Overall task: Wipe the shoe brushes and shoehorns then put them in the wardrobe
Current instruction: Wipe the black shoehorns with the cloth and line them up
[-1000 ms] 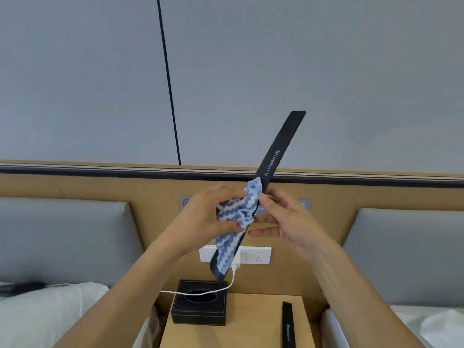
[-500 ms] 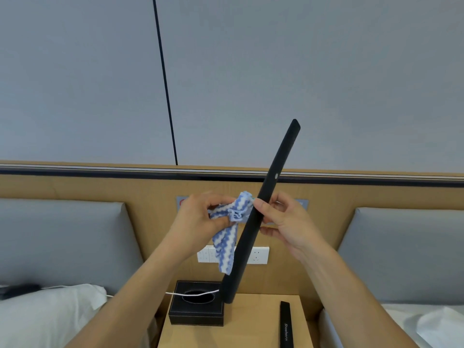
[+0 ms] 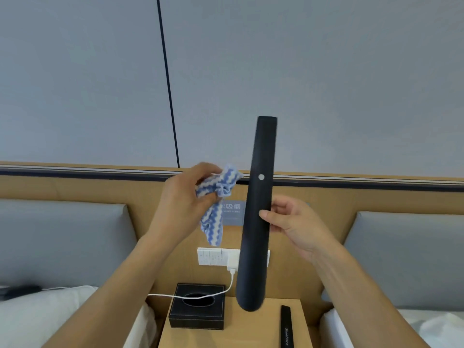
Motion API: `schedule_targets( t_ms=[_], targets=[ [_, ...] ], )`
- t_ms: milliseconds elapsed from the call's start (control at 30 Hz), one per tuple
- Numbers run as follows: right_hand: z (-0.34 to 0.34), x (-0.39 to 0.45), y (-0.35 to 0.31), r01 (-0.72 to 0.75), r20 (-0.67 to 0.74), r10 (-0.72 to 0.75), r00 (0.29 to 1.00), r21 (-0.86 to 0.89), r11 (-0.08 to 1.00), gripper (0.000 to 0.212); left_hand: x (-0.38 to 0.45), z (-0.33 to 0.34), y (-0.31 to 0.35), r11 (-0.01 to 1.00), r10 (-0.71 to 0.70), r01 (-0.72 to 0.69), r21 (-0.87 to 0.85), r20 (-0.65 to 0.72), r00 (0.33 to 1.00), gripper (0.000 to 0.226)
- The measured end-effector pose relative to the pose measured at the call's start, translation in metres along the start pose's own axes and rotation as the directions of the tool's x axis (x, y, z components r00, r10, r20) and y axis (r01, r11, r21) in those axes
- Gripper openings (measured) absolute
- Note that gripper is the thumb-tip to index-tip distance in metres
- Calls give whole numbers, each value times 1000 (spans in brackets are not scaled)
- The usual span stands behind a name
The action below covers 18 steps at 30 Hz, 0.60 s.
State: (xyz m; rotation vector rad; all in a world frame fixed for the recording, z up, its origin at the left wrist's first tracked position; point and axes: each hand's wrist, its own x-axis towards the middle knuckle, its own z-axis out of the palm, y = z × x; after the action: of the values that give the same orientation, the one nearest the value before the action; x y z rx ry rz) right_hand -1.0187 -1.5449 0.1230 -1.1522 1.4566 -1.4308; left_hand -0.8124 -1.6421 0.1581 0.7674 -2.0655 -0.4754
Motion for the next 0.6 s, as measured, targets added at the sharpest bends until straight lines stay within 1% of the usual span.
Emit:
schedule_targets(
  t_ms=[67,133,200,267,333,400,500,600],
  targets=[
    [2,0,-2,-2,-4,2,1000,24,1000,23,6,-3,10,997,70,-69,25,-47,996,28],
    [5,0,-5,-23,19,21,1000,91,996,26,10,-3,20,986,153,-148,82,-67,986,29],
    [8,1,-7,-24,38,19,999,141,990,26,10,3,29,964,238,-229,134,-61,969,28],
    [11,2,-8,-10,51,2,999,172,985,24,8,14,35,945,291,-281,166,-39,956,26],
    [11,3,-9,-7,77,-9,997,202,979,24,4,24,38,934,315,-307,185,-17,949,23],
    [10,2,-7,-12,104,-9,995,203,979,25,4,29,37,937,311,-303,172,-19,950,26],
    [7,-1,-6,-25,149,0,989,167,986,25,15,26,37,919,354,-342,197,-29,935,21],
    [6,-2,-8,-27,198,3,980,119,992,28,39,16,41,925,344,-327,194,-56,937,22]
  ],
)
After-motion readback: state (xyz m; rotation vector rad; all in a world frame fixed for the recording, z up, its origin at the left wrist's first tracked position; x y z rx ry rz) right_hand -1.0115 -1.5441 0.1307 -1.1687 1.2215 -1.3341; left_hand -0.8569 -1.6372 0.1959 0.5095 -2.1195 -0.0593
